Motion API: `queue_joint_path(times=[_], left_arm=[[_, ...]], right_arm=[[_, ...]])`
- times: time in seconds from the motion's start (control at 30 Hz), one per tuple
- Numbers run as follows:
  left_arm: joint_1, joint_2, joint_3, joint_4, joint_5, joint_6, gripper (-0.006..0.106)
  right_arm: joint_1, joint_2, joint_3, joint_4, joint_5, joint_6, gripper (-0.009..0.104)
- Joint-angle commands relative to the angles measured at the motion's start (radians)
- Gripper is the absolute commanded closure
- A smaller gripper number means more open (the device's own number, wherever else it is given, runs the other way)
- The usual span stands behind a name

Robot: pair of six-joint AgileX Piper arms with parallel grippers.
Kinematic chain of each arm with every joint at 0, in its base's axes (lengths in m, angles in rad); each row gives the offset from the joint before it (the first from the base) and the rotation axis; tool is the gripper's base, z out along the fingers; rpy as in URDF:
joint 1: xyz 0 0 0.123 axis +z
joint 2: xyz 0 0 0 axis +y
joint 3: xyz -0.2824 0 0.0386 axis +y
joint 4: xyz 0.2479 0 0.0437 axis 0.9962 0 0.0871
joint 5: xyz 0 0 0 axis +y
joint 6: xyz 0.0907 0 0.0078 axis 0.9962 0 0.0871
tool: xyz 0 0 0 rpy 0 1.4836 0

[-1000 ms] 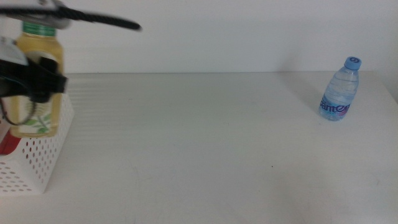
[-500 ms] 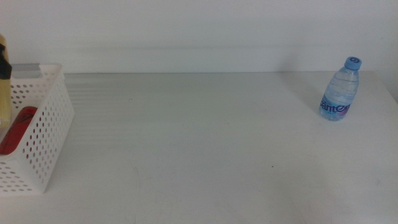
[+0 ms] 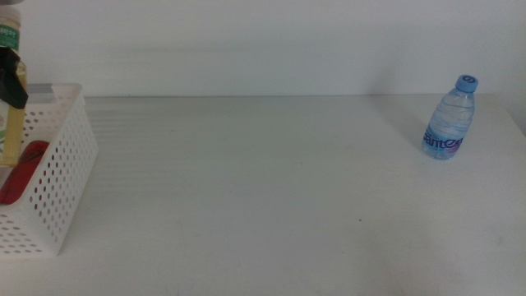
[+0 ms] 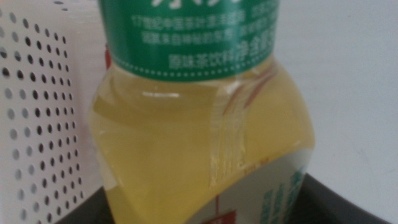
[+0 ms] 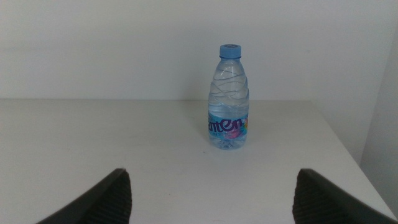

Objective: Use arms to grab the bottles and put them into the dustbin to the left of the table.

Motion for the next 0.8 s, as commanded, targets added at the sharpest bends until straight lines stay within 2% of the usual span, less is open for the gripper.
queue_joint_path(times=[0.0,0.2,0.57,0.77], left_arm=[[0.001,-0.021,-0.081,0.000,0.015,0.004,0.105],[0.001,0.029,-0.090,0.124,0.060,0.002,0.105],[0.001,0.095,-0.060,0.102,0.060,-0.021,0.105],[0.001,0.118,0.002,0.117,0.060,-0.021,0.105]], right_arm=[[-0.008,-0.027,-0.007,-0.009,-0.075,-0.005,0.027],[-0.008,-0.027,-0.007,-0.009,-0.075,-0.005,0.027],[-0.008,-0.027,-0.007,-0.009,-0.075,-0.005,0.027],[-0.008,-0.027,-0.007,-0.009,-0.075,-0.005,0.027]])
